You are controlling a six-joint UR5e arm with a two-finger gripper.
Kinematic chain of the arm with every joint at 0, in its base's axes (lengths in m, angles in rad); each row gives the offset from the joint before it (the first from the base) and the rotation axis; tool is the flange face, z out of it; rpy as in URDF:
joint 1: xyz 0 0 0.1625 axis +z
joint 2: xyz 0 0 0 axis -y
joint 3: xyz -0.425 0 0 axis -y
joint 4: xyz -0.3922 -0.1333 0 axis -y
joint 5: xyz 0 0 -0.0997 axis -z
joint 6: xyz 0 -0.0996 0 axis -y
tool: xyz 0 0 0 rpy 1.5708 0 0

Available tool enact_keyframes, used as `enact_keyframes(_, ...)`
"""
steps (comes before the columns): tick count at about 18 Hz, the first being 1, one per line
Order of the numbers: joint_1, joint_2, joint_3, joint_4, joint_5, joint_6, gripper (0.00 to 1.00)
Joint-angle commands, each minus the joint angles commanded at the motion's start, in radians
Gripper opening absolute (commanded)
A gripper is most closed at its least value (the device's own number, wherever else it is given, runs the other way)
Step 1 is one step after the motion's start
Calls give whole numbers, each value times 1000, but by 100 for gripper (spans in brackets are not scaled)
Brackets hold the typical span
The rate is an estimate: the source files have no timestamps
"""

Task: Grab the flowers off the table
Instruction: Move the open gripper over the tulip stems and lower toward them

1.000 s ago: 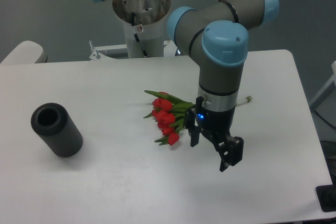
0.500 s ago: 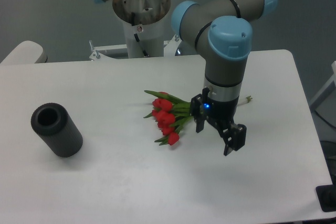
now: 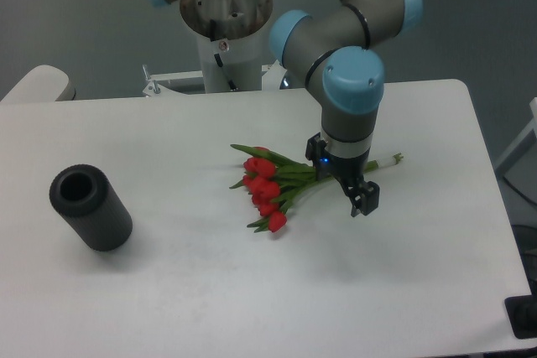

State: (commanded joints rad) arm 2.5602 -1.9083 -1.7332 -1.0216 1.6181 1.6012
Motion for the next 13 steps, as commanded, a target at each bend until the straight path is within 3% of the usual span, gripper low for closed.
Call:
enact_keyframes(3,2,-6,-38,0,66,35,99)
enact_keyframes(13,5,-3,-135,5,65,48,100)
